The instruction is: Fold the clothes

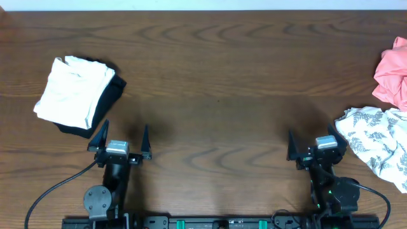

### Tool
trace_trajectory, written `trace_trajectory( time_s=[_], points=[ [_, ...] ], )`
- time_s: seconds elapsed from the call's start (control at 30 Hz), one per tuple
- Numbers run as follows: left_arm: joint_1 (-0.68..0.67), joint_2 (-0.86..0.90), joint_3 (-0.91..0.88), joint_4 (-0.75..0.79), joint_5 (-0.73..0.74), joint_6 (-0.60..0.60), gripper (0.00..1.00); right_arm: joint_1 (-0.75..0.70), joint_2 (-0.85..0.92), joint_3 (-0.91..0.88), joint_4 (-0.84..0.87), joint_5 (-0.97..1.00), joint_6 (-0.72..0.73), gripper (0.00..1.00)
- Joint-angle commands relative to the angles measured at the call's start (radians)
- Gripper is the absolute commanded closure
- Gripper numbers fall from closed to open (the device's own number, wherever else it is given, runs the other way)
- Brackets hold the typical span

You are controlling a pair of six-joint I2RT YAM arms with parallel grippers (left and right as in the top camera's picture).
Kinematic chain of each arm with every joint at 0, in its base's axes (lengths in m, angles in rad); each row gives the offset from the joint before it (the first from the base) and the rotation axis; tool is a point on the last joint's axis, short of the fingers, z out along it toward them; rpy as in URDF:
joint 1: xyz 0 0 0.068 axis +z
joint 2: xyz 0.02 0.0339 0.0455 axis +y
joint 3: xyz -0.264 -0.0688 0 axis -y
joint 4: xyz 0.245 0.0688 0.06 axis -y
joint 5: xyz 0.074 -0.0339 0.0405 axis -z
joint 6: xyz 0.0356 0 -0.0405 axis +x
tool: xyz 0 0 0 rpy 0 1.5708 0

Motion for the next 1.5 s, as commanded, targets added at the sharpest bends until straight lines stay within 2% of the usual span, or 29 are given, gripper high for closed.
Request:
trace_trajectory(
  time_s=[0.0,0.3,1.47],
  points=[
    [-0.004,-0.008,-0.002,-0.037,-0.06,0.018,0.02,0.008,-0.006,-0.002,-0.005,0.006,-0.011,0.01],
    [-0.004,-0.008,-0.002,-0.251,-0.061,0.017,0.02,0.008,-0.006,-0.002,-0.005,0.006,-0.011,0.01],
    [-0.004,-0.006,-0.002,-0.245,-0.061,0.017,0.02,0.008,-0.006,-0.002,-0.005,0.006,-0.011,0.01]
  ],
)
